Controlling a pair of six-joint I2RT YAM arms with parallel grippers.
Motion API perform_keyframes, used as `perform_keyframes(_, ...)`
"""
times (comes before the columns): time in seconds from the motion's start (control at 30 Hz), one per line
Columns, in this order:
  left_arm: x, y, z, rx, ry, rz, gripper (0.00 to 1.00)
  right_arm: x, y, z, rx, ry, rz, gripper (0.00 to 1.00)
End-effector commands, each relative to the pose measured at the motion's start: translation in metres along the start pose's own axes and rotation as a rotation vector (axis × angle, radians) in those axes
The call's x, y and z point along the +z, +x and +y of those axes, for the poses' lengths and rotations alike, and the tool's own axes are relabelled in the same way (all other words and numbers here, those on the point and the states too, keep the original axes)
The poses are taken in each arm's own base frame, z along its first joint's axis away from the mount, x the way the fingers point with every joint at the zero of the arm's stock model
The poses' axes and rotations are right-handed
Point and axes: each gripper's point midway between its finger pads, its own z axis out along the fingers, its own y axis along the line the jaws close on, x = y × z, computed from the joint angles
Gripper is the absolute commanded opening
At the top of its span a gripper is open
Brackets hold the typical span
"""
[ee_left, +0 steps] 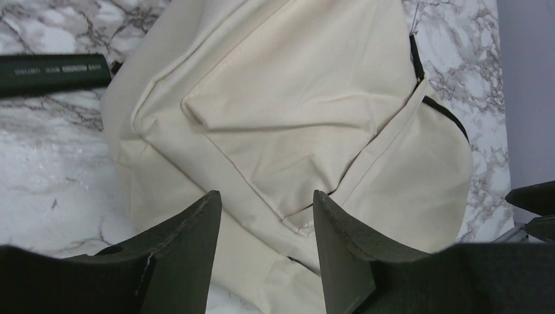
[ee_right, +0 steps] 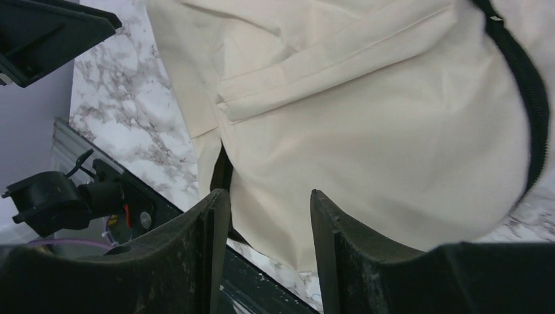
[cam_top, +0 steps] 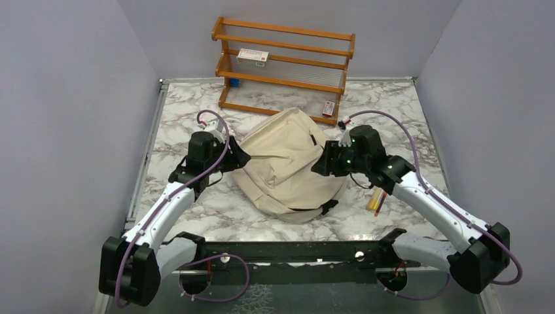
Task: Pack the student bag
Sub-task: Adjust the student bag at the center of the board.
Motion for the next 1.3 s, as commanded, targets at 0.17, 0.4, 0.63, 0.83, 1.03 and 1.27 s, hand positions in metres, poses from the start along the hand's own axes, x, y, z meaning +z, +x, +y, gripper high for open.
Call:
perform_keyframes(0.17,-0.014,0.02,0.005,-0.106,-0.006,-0.009,0.55,0.054,0.032,0.07,-0.078,-0.152,0.091,0.48)
perform_keyframes(0.4,-0.016,0.029,0.008,-0.109,-0.005,0.007,0.55,0.096,0.113,0.077,-0.165,-0.131,0.242,0.4)
perform_keyframes(0.63,-0.014,0.038,0.011,-0.117,-0.004,0.031,0.55,0.108,0.185,0.023,-0.15,0.023,0.307,0.31)
perform_keyframes(0.83,-0.013,0.047,0.013,-0.13,0.006,0.046,0.55,0.111,0.222,-0.014,-0.209,0.123,0.332,0.3)
perform_keyframes(1.03,-0.013,0.051,0.015,-0.129,0.005,0.053,0.55,0.103,0.191,0.016,-0.223,0.054,0.244,0.38)
perform_keyframes(1.27,-0.014,0.056,0.017,-0.146,0.006,0.054,0.55,0.061,0.11,0.074,-0.24,-0.065,0.038,0.51)
